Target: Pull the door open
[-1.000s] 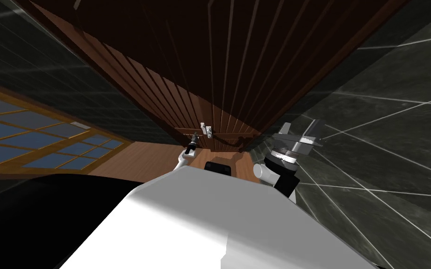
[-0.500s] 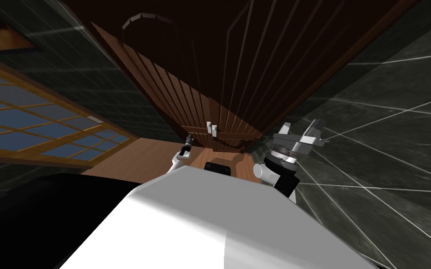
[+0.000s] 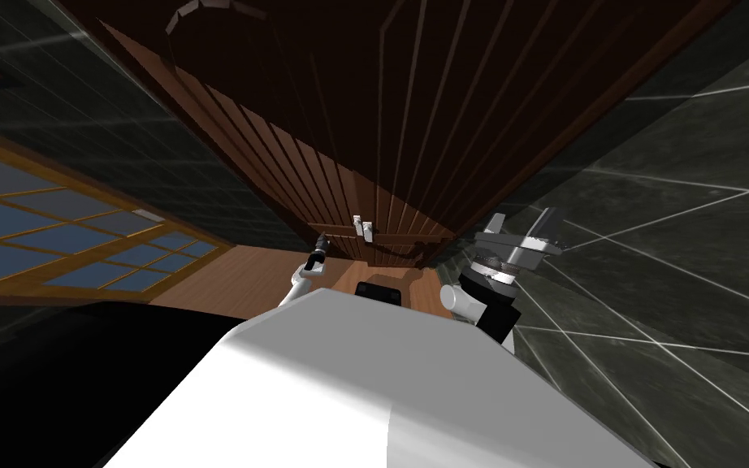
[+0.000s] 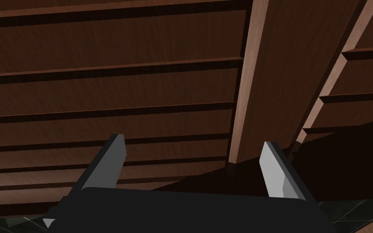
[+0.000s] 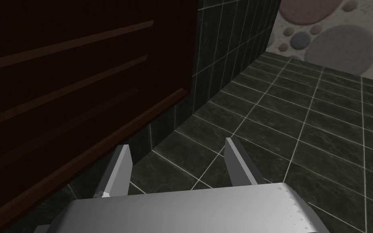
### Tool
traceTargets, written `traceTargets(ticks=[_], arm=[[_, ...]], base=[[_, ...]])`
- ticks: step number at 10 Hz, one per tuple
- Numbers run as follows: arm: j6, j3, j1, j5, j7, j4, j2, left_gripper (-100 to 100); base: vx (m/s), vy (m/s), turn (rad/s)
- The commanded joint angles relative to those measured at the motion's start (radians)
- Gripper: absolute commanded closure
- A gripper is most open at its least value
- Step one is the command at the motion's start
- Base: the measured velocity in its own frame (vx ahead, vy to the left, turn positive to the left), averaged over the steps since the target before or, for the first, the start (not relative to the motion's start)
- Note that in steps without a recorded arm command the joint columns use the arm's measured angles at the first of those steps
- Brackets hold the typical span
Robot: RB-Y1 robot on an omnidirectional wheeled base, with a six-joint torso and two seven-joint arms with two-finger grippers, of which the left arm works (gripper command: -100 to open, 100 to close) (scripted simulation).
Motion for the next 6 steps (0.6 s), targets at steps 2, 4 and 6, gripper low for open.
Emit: traceTargets(ticks=[2, 4, 6], arm=[[-0.001, -0.014, -0.021, 0.001, 0.003, 0.001, -0.008, -100], [-0.004, -0.045, -0.045, -0.002, 0.006, -0.005, -0.028, -100], [-0.008, -0.078, -0.068, -0.005, 0.007, -0.013, -0.051, -100]], base=[[0.206, 0.018, -0.112], [0.22, 0.029, -0.161], [0.195, -0.102, -0.192]])
